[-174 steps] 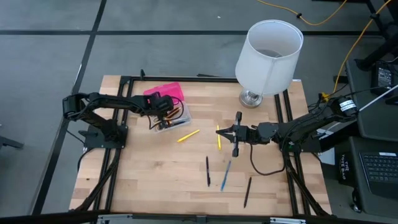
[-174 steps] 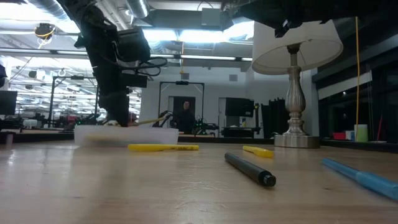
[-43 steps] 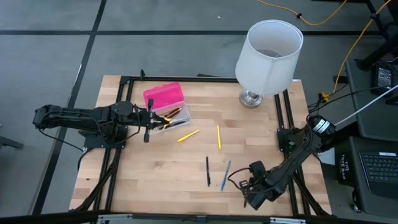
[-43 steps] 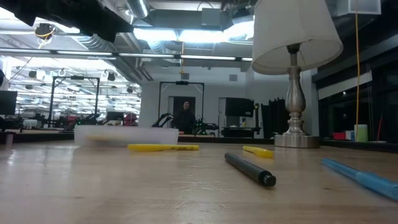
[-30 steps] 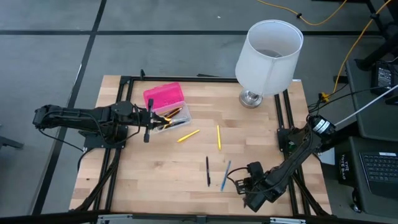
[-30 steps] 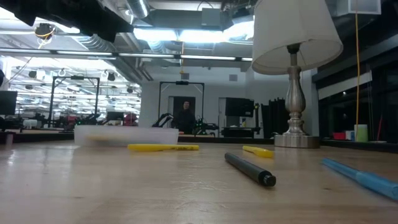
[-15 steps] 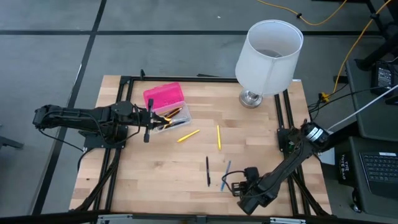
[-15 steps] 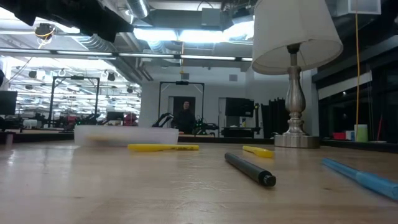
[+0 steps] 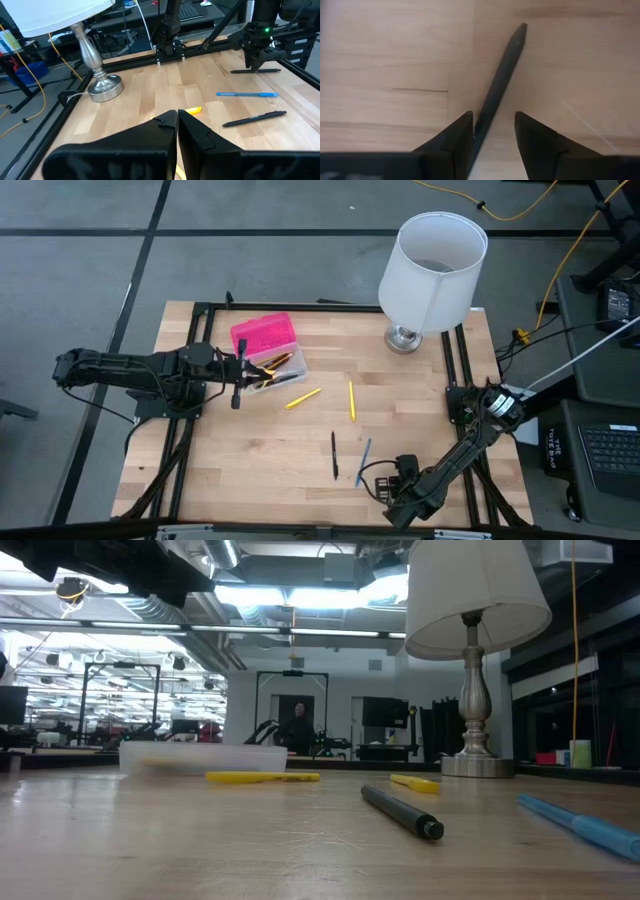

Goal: Pick & place school supplies into a supply box
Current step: Put the black pen into the pink supply box

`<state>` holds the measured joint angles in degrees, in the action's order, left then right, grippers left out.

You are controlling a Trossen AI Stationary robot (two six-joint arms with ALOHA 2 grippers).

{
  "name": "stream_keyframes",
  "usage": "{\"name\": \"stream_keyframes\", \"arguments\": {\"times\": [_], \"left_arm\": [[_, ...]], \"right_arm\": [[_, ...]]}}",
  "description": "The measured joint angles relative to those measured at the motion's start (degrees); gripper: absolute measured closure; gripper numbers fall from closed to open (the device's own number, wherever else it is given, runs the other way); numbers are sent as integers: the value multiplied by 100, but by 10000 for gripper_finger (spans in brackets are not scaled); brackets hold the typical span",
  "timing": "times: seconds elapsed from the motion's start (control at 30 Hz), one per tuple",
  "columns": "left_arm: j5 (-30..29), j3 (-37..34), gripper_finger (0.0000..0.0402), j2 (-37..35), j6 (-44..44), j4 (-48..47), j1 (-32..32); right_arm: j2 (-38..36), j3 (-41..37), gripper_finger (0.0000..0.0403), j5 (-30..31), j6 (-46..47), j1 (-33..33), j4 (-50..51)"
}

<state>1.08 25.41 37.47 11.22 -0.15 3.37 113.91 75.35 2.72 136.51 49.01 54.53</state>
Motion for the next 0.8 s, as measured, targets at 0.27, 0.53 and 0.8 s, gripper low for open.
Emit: {"name": "stream_keyframes", "arguments": {"times": [0.27,0.53,0.8], "left_arm": [[-1,0,395,1,0,90,0],[0,0,396,2,0,189,1],[-2,0,394,1,0,193,0]], "right_arm": [[131,11,253,62,-28,0,45],[129,-115,291,92,-37,-1,-110],[139,-122,376,306,-156,7,-85]]}}
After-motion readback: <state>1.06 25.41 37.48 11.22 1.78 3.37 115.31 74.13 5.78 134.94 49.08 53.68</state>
